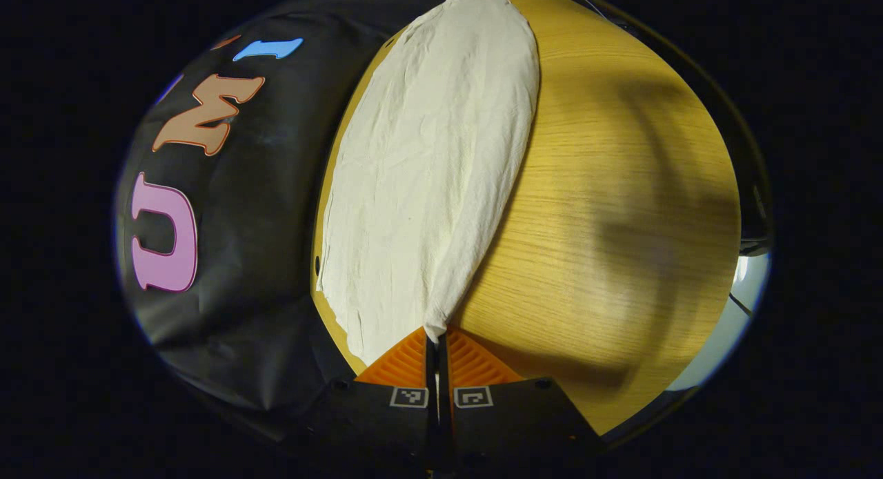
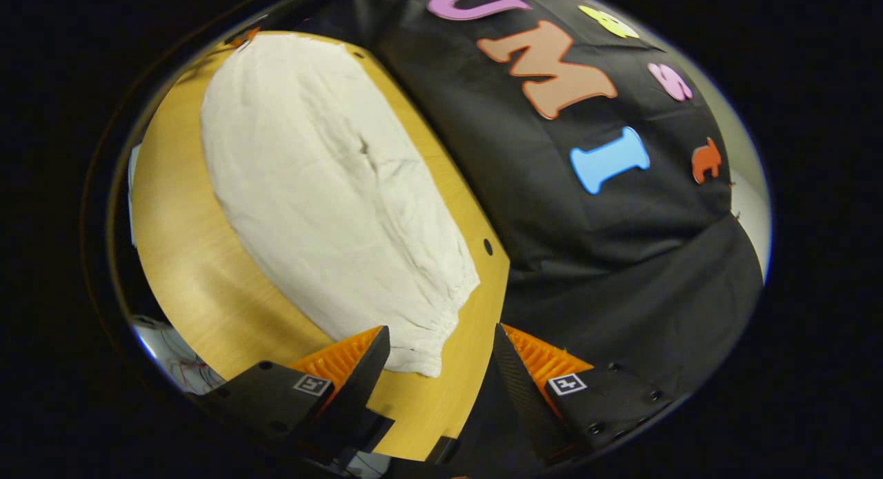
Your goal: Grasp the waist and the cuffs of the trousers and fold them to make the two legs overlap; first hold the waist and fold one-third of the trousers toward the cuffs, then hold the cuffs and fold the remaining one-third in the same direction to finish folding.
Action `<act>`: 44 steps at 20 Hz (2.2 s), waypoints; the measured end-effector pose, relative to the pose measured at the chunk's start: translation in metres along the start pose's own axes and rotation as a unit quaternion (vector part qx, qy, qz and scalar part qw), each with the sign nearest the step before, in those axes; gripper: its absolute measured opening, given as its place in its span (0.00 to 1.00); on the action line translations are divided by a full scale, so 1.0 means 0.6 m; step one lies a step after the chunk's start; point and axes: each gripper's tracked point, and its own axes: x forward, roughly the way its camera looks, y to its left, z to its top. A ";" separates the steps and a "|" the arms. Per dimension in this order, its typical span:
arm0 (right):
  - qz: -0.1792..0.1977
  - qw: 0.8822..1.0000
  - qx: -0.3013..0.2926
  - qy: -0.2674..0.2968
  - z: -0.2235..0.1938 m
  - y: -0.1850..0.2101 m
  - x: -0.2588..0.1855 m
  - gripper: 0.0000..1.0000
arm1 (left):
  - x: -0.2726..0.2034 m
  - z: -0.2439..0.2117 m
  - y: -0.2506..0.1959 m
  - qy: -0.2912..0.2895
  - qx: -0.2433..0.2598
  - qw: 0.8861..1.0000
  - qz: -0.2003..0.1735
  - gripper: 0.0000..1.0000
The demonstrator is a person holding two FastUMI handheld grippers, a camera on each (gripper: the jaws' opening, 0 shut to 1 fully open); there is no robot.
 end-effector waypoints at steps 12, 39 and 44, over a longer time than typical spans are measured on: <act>0.099 0.988 -0.121 0.005 -0.054 0.073 0.070 0.95 | 0.006 -0.006 0.001 0.038 0.003 0.999 0.004 0.00; -0.041 0.998 -0.027 -0.034 0.069 -0.169 0.193 0.04 | -0.009 0.038 0.256 0.085 -0.095 0.984 0.125 0.00; -0.065 0.996 0.049 -0.046 0.100 -0.217 0.263 0.04 | 0.003 0.066 0.349 0.098 -0.138 0.971 0.167 0.00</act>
